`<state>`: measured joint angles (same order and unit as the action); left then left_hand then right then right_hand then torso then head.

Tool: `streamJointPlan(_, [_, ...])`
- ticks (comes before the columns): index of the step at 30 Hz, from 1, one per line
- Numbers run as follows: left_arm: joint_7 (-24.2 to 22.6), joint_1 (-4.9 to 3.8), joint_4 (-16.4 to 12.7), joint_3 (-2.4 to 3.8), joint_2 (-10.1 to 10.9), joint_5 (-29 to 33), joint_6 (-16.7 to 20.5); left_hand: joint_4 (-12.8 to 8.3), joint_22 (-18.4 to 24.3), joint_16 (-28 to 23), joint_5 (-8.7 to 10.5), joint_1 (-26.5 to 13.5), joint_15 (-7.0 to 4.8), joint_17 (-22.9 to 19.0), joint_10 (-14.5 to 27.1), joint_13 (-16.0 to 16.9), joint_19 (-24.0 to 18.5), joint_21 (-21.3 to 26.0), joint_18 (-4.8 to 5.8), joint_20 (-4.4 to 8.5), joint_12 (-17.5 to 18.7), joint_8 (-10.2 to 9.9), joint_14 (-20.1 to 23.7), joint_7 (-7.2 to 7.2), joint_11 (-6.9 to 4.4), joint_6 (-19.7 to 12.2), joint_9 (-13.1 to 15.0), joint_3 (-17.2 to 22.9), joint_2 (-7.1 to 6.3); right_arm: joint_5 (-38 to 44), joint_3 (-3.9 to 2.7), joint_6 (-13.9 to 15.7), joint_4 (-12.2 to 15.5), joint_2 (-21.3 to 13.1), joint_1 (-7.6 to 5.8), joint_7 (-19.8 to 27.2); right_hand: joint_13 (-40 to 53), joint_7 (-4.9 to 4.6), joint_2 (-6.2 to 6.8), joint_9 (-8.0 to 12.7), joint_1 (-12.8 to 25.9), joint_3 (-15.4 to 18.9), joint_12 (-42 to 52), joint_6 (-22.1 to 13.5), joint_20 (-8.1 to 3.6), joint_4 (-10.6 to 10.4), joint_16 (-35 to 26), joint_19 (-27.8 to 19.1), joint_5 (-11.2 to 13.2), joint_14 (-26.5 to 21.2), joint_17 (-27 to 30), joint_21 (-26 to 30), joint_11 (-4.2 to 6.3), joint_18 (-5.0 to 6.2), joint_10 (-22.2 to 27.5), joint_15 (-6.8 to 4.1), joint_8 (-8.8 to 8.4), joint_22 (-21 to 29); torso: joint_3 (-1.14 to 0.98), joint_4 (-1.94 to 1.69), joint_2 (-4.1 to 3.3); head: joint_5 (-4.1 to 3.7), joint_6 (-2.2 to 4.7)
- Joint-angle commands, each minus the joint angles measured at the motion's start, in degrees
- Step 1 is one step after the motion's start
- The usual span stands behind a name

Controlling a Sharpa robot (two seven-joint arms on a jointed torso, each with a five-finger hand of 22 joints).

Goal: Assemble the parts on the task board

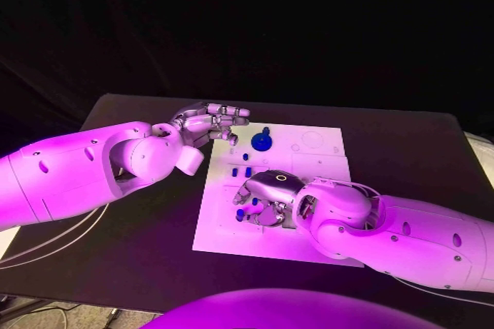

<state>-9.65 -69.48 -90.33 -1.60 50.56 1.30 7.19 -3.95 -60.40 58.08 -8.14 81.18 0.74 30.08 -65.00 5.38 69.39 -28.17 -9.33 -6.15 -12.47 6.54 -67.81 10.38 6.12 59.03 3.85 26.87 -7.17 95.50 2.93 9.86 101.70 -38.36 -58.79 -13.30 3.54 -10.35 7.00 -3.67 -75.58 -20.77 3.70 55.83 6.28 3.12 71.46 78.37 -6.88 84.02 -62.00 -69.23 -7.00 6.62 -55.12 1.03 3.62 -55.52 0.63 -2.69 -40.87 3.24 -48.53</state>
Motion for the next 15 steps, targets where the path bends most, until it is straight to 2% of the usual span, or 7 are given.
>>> streamJointPlan(1, [-0.02, -0.01, -0.14, 0.03, 0.03, -0.12, -1.17, -0.37, 0.05, -0.28, 0.07, 0.03, 0.11, -0.16, 0.50, 0.07, -0.44, 0.39, -1.06, -0.10, -0.49, 0.01, 0.50, 0.17, -0.07, 0.09, 0.03, -0.10, 0.64, 0.76, 0.01, 2.43, 0.51, -0.57, 0.08, -0.22, 0.09, 0.14, 0.34, 0.01, -0.14, 1.50, 0.13, -1.31, 0.54, -0.02, 0.28, 0.09, -0.42, 1.41, -0.08, -0.12, -0.06, -0.11, 1.33, 0.42, -0.14, -0.11, -0.01, 0.06, -0.03, -0.13, 0.10])
streamJointPlan(5, [0.06, -0.01, -0.15, 0.03, 0.11, -0.12, -1.22, -0.42, 0.04, -0.28, 0.10, 0.03, 0.11, -0.22, 0.56, 0.07, -0.47, 0.40, -1.06, -0.10, -0.58, 0.03, 0.53, 0.18, -0.06, 0.06, 0.03, -0.12, 0.70, -0.03, 0.00, 5.03, 1.73, -2.00, 0.14, 0.63, 0.14, 0.07, 0.23, -0.02, -0.44, 2.30, 0.33, -1.73, 0.58, 0.07, 0.37, 0.14, -0.56, 1.39, -0.10, -0.24, -0.09, -0.13, 1.58, 0.45, -0.10, -0.25, -0.07, 0.16, -0.03, -0.27, 0.29])
streamJointPlan(9, [0.12, -0.01, -0.13, 0.03, 0.16, -0.12, -1.23, -0.42, 0.04, -0.28, 0.10, 0.03, 0.11, -0.22, 0.56, 0.07, -0.47, 0.40, -1.06, -0.10, -0.58, 0.03, 0.53, 0.18, -0.06, 0.06, 0.03, -0.12, 0.70, -1.41, -0.27, 8.20, 4.61, -5.14, -0.09, 1.29, 0.27, 0.07, -0.31, -0.16, -1.01, 3.30, 1.08, -1.12, 0.58, 0.18, 0.48, 0.19, -0.77, 1.37, -0.08, -0.37, 0.00, -0.13, 0.68, 0.42, 0.11, -0.33, -0.06, 0.19, 0.04, -0.76, 0.49])
streamJointPlan(12, [0.14, -0.01, -0.02, 0.03, 0.09, -0.12, -1.28, -0.42, 0.04, -0.28, 0.10, 0.03, 0.11, -0.22, 0.56, 0.07, -0.47, 0.40, -1.06, -0.10, -0.58, 0.03, 0.53, 0.18, -0.06, 0.06, 0.03, -0.12, 0.70, -3.03, -0.69, 10.32, 6.66, -7.85, -0.72, 1.40, 0.39, 0.30, -1.04, -0.23, -1.66, 3.62, 2.04, -0.39, 0.46, 0.36, 0.47, 0.18, -0.94, 1.32, 0.06, -0.40, 0.28, -0.10, -1.02, 0.22, 0.24, -0.32, -0.09, 0.21, 0.07, -1.24, 0.81])
streamJointPlan(15, [0.15, -0.01, 0.11, -0.06, -0.03, -0.12, -1.33, -0.42, 0.04, -0.28, 0.10, 0.03, 0.11, -0.22, 0.56, 0.07, -0.47, 0.40, -1.06, -0.10, -0.58, 0.03, 0.53, 0.18, -0.06, 0.06, 0.03, -0.12, 0.70, -7.86, -1.05, 11.22, 8.49, -11.63, -2.28, 0.92, 0.57, 0.35, -1.82, -0.42, -1.76, 3.57, 3.55, 1.25, 0.27, 0.20, 0.46, 0.18, -0.92, 1.29, 0.20, -0.45, 0.63, -0.11, -4.10, -0.04, 0.72, -0.34, -0.11, 0.29, 0.18, -1.94, 1.06])
